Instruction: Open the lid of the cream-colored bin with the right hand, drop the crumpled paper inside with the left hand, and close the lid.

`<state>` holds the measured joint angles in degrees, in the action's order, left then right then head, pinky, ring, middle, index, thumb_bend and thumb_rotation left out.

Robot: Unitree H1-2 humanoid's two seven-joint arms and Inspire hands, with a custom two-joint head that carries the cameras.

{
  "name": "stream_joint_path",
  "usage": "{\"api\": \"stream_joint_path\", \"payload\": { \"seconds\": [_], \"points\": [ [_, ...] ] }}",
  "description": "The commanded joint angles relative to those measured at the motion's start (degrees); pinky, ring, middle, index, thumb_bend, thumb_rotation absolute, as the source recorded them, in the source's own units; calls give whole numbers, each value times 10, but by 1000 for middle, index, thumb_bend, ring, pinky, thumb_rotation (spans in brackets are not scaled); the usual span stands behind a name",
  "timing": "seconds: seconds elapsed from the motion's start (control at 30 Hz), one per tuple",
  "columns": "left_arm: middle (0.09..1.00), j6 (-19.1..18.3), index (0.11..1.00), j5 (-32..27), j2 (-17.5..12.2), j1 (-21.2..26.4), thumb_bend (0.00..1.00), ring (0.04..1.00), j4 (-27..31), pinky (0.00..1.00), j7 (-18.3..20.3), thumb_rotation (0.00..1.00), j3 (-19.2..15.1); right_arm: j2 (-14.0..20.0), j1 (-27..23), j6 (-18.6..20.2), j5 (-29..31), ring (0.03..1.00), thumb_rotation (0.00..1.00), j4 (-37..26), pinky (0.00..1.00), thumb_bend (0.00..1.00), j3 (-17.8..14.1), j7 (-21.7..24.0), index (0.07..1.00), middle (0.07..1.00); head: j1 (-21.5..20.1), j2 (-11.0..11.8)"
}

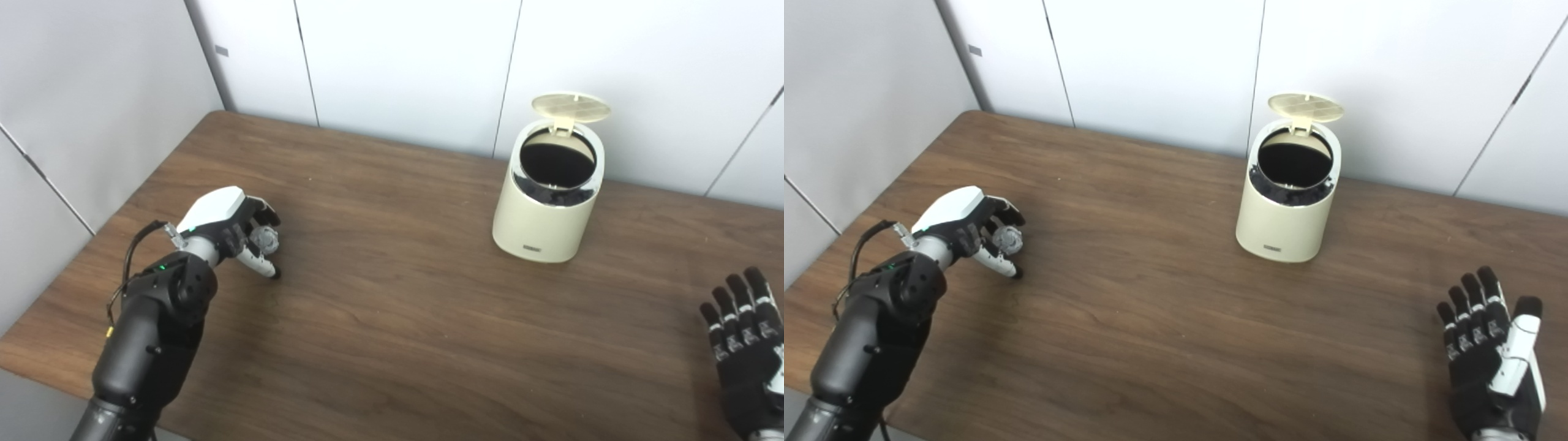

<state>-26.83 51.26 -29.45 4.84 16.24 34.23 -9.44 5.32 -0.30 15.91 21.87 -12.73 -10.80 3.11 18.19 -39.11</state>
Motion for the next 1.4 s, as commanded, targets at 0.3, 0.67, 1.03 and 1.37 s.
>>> {"api": "stream_joint_path", "payload": {
  "seconds": [0.3,0.67,1.03,1.37],
  "points": [
    [518,-1,498,17,20,34,531,459,-14,496,-28,0,-40,-2,-20,-7,12,973,987,-25,970,484,-4,-2,921,963,-6,0],
    [523,0,464,4,10,34,501,444,-15,431,-76,0,-18,-2,-19,-7,8,971,1000,-31,968,487,-4,-6,912,953,-8,0],
    [525,2,459,-4,5,30,501,452,0,437,-83,0,-10,-4,-19,-13,13,978,1000,-29,993,489,-6,-5,918,953,-15,0],
    [498,9,480,-56,30,41,503,422,69,435,-106,0,1,-6,-19,-21,12,990,1000,-13,998,507,-6,-1,931,963,-31,5]
  ]
}}
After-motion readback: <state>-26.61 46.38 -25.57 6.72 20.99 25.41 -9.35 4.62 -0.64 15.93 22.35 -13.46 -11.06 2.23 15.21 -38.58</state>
